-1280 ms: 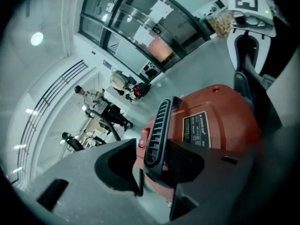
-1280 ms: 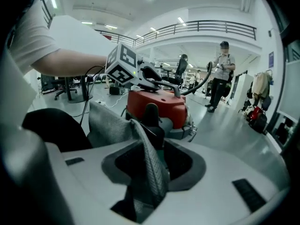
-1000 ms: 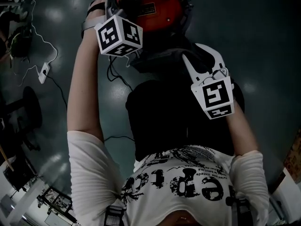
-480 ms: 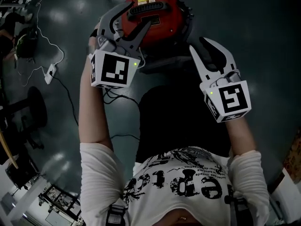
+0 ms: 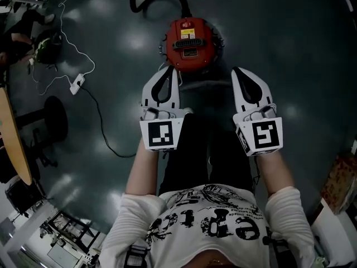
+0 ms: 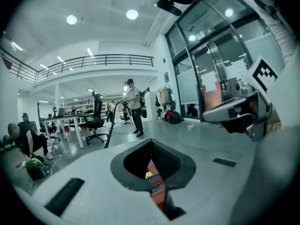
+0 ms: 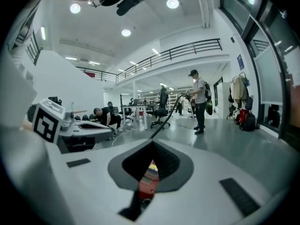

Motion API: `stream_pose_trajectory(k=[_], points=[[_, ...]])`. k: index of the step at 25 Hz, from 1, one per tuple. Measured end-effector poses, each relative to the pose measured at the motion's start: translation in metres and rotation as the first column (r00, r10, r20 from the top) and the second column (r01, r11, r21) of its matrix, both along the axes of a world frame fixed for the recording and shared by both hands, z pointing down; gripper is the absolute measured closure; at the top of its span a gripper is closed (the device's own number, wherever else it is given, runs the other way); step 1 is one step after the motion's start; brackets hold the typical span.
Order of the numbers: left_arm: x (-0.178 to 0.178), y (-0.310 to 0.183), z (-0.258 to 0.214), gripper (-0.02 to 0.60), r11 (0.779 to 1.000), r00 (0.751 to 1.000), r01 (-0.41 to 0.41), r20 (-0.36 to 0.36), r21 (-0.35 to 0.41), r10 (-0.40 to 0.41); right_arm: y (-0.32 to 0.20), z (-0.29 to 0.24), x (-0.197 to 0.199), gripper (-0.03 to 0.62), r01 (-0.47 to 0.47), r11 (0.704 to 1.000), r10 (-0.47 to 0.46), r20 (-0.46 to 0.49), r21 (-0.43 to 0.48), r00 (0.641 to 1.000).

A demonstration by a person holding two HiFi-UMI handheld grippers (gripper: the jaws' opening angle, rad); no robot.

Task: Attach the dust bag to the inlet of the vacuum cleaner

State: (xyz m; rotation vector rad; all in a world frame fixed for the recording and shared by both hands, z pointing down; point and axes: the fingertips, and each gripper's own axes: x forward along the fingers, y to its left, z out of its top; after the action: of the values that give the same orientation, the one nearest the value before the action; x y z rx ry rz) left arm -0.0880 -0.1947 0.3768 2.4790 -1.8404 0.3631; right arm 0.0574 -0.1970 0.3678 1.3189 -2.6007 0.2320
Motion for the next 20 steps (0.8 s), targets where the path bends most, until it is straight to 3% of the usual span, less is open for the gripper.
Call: stream_pose_trajectory(k=[2, 4, 6, 12, 15, 17, 20], points=[[-0.003, 0.021, -0.053, 0.578, 0.997, 0.997, 0.076, -0.033, 0.029, -0.075, 0.009, -0.054, 0.006, 0.592, -0.004, 0.999, 0.005, -0.011, 0.036, 1.000], [-0.011, 0.042, -0.110, 0.577, 0.980, 0.984, 0.176, -0.033, 0.094, -0.174, 0.022, -0.107, 0.009, 0.592, -0.005, 0.998, 0.006, -0.013, 0.063, 1.000], [-0.013, 0.062, -0.163, 0.577, 0.969, 0.975, 0.223, -0.050, 0.109, -0.219, 0.036, -0.155, 0.010, 0.592, -0.003, 0.998, 0.003, -0.007, 0.067, 1.000], [-0.006, 0.101, -0.260, 0.577, 0.986, 0.953, 0.164, -0.255, -0.010, -0.161, 0.070, -0.257, 0.020, 0.592, -0.016, 0.998, 0.015, 0.014, 0.058, 1.000], [0.000, 0.116, -0.295, 0.577, 0.990, 0.939, 0.141, -0.317, 0.009, -0.131, 0.084, -0.287, 0.024, 0.592, -0.015, 0.995, 0.014, 0.006, 0.103, 1.000], [0.002, 0.128, -0.308, 0.577, 0.988, 0.952, 0.145, -0.279, 0.052, -0.125, 0.098, -0.294, 0.024, 0.592, -0.004, 0.993, 0.004, -0.005, 0.121, 1.000], [0.005, 0.144, -0.322, 0.577, 0.979, 0.976, 0.170, -0.154, 0.113, -0.152, 0.120, -0.299, 0.022, 0.592, 0.025, 0.992, -0.024, -0.013, 0.120, 1.000]])
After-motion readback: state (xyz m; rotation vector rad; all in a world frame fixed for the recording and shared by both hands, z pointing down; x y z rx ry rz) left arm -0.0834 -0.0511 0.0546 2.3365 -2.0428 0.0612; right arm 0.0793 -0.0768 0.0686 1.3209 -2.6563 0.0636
